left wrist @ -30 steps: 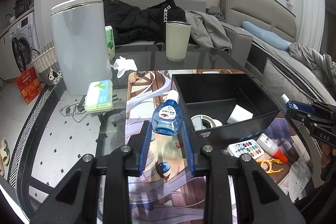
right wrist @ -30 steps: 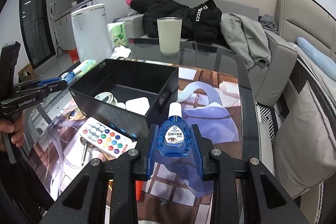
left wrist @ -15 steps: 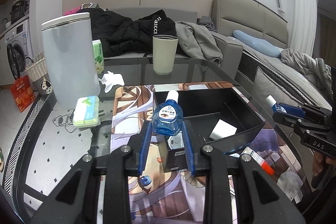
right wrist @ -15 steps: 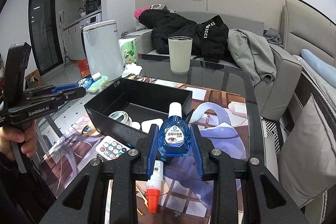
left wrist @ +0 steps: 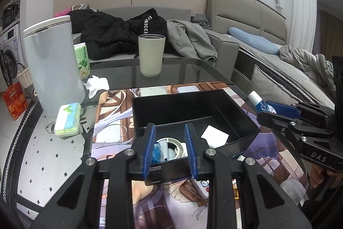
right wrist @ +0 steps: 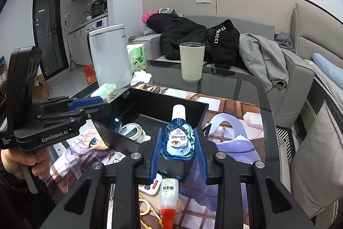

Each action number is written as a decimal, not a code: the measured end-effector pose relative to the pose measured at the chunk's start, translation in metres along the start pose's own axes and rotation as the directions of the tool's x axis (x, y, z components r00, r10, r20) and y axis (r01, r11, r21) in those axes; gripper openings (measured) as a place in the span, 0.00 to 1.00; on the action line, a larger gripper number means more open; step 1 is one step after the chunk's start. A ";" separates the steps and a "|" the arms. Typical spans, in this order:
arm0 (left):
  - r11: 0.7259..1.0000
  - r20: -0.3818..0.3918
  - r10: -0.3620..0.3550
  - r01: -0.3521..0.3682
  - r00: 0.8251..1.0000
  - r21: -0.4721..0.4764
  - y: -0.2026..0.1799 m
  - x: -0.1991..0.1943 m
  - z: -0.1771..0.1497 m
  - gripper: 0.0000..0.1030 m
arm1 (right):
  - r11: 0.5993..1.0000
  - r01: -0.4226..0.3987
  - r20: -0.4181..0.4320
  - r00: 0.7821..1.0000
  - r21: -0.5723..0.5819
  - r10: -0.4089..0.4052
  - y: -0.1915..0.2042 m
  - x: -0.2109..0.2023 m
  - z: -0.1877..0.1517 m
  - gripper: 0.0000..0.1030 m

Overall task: Organize rigid objects
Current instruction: 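Lift the eye-drop bottle with the right tool and carry it over the box, then lower the bottle into the box and open the right tool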

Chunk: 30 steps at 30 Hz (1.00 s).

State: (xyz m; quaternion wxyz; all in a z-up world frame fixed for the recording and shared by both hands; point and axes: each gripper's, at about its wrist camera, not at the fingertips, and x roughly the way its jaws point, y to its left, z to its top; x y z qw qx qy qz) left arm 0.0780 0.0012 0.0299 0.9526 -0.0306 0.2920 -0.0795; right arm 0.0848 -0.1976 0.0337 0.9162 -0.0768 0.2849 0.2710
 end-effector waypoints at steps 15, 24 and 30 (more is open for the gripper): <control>1.000 -0.019 -0.013 0.013 1.000 -0.001 0.002 0.005 -0.001 0.25 | 1.000 -0.023 -0.004 1.000 -0.006 0.023 0.009 0.016 0.009 0.29; 1.000 -0.043 -0.018 0.018 0.999 0.011 0.002 0.014 -0.003 0.25 | 0.999 -0.038 -0.031 0.999 -0.017 0.037 0.011 0.030 0.011 0.29; 1.000 -0.049 -0.014 0.015 0.999 0.019 0.000 0.013 -0.003 0.26 | 0.999 -0.023 -0.032 0.999 -0.022 0.023 0.013 0.033 0.012 0.30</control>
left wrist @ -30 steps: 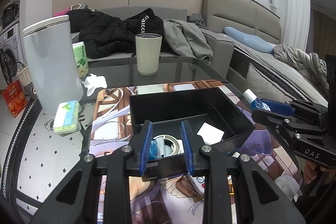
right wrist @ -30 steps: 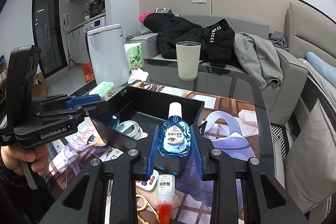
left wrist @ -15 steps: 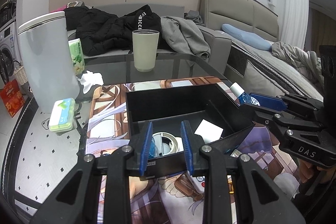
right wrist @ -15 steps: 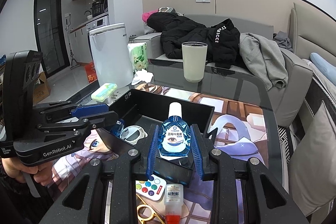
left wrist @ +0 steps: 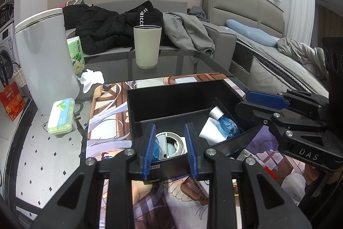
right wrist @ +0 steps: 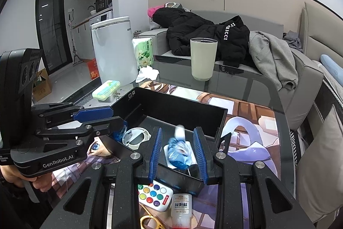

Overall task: Organize rigid objects
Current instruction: 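Lower the bottle into the box and open the right tool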

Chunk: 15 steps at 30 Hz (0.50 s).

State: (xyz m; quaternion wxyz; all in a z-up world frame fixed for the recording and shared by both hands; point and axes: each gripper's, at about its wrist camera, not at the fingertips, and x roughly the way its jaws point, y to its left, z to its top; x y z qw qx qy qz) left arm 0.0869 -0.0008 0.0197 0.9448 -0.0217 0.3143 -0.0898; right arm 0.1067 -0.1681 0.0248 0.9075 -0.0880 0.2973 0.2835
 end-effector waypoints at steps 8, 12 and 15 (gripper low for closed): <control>1.000 -0.003 -0.009 0.009 1.000 0.024 -0.005 -0.005 -0.004 0.45 | 1.000 0.026 0.006 1.000 0.013 -0.026 -0.009 -0.011 -0.007 0.43; 1.000 -0.002 -0.008 0.008 1.000 0.029 -0.007 -0.009 -0.007 0.55 | 0.999 0.037 0.015 0.999 0.021 -0.037 -0.012 -0.017 -0.011 0.51; 1.000 -0.009 -0.005 0.005 1.000 0.026 -0.007 -0.010 -0.009 0.58 | 0.999 0.041 0.012 0.999 0.023 -0.041 -0.013 -0.019 -0.014 0.65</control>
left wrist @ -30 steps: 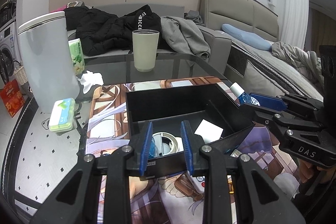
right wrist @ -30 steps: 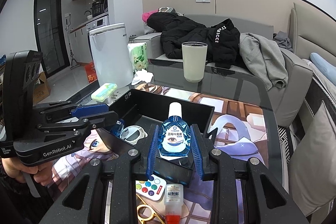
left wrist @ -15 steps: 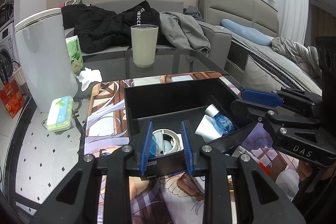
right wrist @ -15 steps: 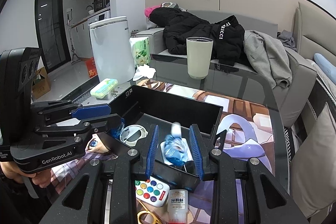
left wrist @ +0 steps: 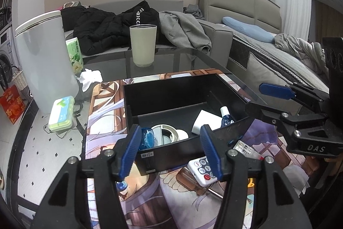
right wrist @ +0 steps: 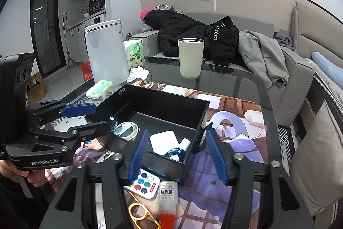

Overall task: Organize rigid objects
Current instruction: 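Lower the bottle into the box and open the right tool, then withdraw the right tool up from the box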

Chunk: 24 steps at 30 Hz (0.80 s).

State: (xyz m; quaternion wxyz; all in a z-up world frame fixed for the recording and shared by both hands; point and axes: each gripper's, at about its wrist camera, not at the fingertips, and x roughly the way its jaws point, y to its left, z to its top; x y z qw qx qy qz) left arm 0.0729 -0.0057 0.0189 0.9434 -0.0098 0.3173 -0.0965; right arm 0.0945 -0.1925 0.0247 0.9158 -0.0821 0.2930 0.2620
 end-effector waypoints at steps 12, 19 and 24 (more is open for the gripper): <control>1.000 0.046 0.019 -0.019 0.999 0.000 -0.002 -0.019 -0.005 1.00 | 1.000 0.000 0.006 1.000 0.003 0.000 -0.005 -0.013 -0.013 0.95; 1.000 0.024 0.029 -0.029 0.999 -0.005 0.001 -0.017 -0.011 1.00 | 0.999 0.031 -0.015 0.999 0.012 -0.031 -0.014 -0.017 -0.022 0.99; 0.999 -0.003 0.033 -0.034 0.999 -0.016 0.006 -0.015 -0.017 1.00 | 0.999 0.041 -0.021 0.999 0.013 -0.041 -0.016 -0.019 -0.027 0.99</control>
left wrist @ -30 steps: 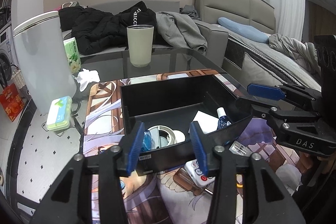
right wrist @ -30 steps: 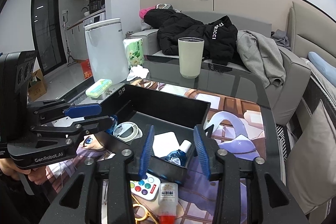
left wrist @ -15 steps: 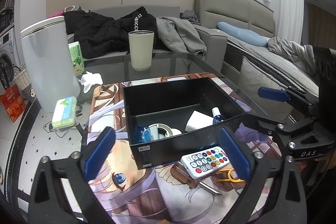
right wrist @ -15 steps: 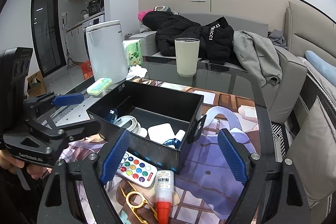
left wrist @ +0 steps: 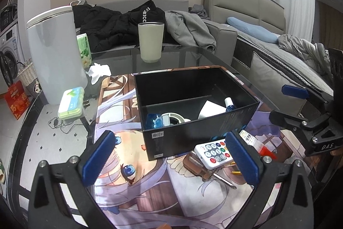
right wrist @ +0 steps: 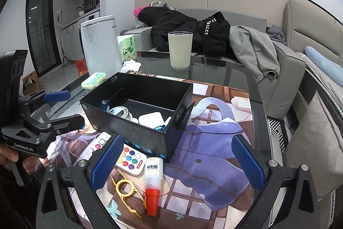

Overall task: Organize rigid objects
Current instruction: 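Withdraw the right tool up from the box, then move the right tool to the white glue bottle while the left tool approaches the orange-handled screwdriver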

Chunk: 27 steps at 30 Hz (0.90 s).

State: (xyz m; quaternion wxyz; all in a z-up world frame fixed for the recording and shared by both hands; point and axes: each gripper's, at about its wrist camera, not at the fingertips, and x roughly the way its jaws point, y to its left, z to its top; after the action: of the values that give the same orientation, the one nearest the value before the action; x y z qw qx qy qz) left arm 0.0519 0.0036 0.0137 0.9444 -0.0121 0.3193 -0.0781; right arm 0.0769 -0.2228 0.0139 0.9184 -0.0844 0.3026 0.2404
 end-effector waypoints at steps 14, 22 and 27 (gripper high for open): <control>0.999 -0.067 -0.017 0.019 0.998 0.027 -0.001 0.009 -0.020 1.00 | 1.000 0.029 -0.061 0.998 0.000 -0.029 -0.010 0.004 -0.017 0.99; 0.998 -0.114 -0.003 0.010 0.993 0.057 -0.003 0.016 -0.030 1.00 | 0.999 0.021 -0.123 0.992 -0.032 -0.025 -0.007 0.017 -0.026 0.99; 0.997 -0.152 0.004 0.008 0.988 0.080 -0.005 0.022 -0.035 1.00 | 0.999 0.017 -0.170 0.985 -0.043 -0.025 -0.006 0.027 -0.031 0.99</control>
State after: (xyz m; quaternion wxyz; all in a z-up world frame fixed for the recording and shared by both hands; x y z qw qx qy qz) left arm 0.0472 -0.0042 -0.0274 0.9170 0.0314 0.3868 -0.0925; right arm 0.0828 -0.2268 -0.0272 0.8898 -0.1267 0.3739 0.2288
